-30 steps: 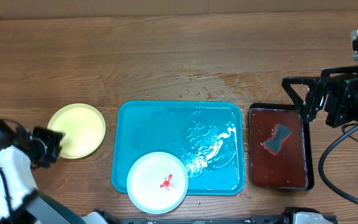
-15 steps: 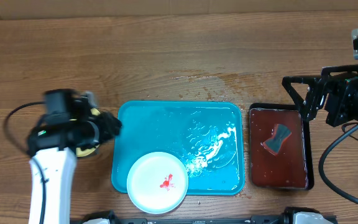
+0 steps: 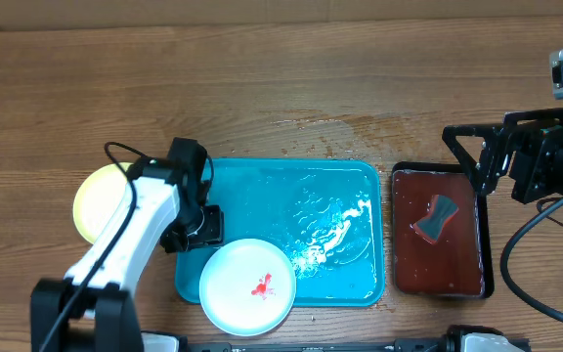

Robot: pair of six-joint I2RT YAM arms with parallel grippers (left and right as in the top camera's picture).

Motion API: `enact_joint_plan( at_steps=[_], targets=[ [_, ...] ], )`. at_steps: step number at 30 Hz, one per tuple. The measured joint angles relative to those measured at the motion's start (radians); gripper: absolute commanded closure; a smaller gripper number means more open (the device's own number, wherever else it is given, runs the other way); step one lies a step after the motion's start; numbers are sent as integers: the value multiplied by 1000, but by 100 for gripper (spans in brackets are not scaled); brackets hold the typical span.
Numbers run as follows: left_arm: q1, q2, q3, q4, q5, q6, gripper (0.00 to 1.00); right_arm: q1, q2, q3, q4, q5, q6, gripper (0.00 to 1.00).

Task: Clean dirty plates on tray and stack at the side
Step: 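Reach the left gripper to the white plate and grasp its rim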

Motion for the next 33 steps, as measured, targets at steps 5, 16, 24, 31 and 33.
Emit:
enact_joint_plan(
  at_steps=[5, 16, 24, 31, 33],
  targets=[
    [0, 64, 0, -8, -4, 0, 44, 0, 0, 0, -11, 3, 0, 0],
    [-85, 169, 0, 9, 62, 52, 45, 0, 3, 0, -15, 5, 0, 0],
    [-140, 203, 0, 13, 99, 84, 96, 0, 8, 0, -15, 5, 0, 0],
    [-140, 204, 2, 94, 121, 29, 96, 0, 8, 0, -18, 5, 0, 0],
    [-139, 204, 2, 133, 131, -5, 96, 0, 8, 0, -18, 6, 0, 0]
  ],
)
